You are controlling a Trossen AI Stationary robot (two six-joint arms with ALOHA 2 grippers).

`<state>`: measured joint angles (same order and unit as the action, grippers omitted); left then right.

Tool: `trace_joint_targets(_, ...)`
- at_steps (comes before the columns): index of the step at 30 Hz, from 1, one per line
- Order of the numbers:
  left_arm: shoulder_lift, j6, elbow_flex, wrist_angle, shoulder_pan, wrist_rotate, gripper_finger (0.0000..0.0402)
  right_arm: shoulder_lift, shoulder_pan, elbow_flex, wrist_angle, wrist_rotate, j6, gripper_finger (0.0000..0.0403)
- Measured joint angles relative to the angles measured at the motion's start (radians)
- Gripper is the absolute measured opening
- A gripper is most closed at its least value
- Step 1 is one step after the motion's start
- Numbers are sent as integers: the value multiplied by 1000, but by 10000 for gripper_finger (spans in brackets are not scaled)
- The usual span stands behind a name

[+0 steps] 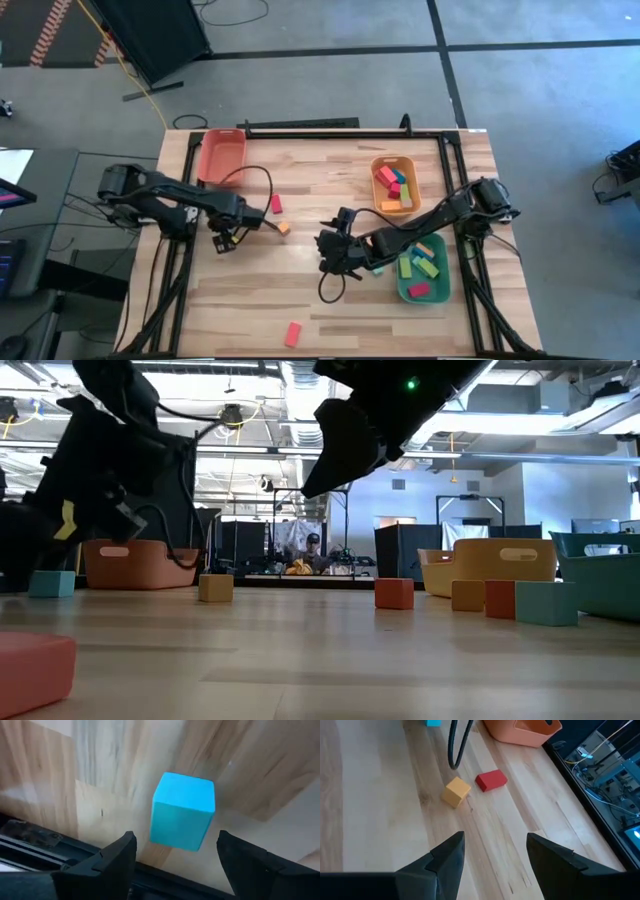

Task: Sort blocks by size
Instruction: Put the top square blue block into the orange bin

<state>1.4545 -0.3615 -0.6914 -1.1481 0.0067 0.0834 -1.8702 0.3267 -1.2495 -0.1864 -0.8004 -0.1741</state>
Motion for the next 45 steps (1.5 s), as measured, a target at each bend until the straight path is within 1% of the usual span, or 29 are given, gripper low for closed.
trace_joint_targets(7, 70, 78, -27, 45, 9, 25, 264, 0, 3, 0, 0, 14, -1, 244)
trace_joint_targets(9, 72, 94, -29, 50, 17, 25, 256, 0, 7, 0, 0, 14, -2, 244)
trace_joint_targets(12, 72, 107, -29, 53, 33, 17, 228, 0, 14, 0, 0, 14, -2, 244)
trace_joint_targets(19, 71, 148, -30, 53, 41, -10, 127, 0, 13, 0, 0, 17, -3, 244)
trace_joint_targets(23, 68, 171, -49, 55, 41, 0, 125, 0, 13, 0, 0, 17, -3, 244)
trace_joint_targets(30, 68, 226, -173, 32, 63, 155, 125, 0, 13, 0, 0, 17, -3, 244)
trace_joint_targets(35, 68, 275, -287, 32, 141, 305, 125, 0, 13, 0, 0, 17, -3, 244)
trace_joint_targets(38, 66, 313, -349, 37, 212, 340, 125, 0, 14, 0, 0, 17, -3, 244)
trace_joint_targets(41, 37, 362, -385, 62, 294, 364, 125, 0, 14, 0, -4, 17, -9, 244)
trace_joint_targets(45, -45, 424, -395, 108, 425, 364, 125, 0, 14, 0, -25, 17, -34, 244)
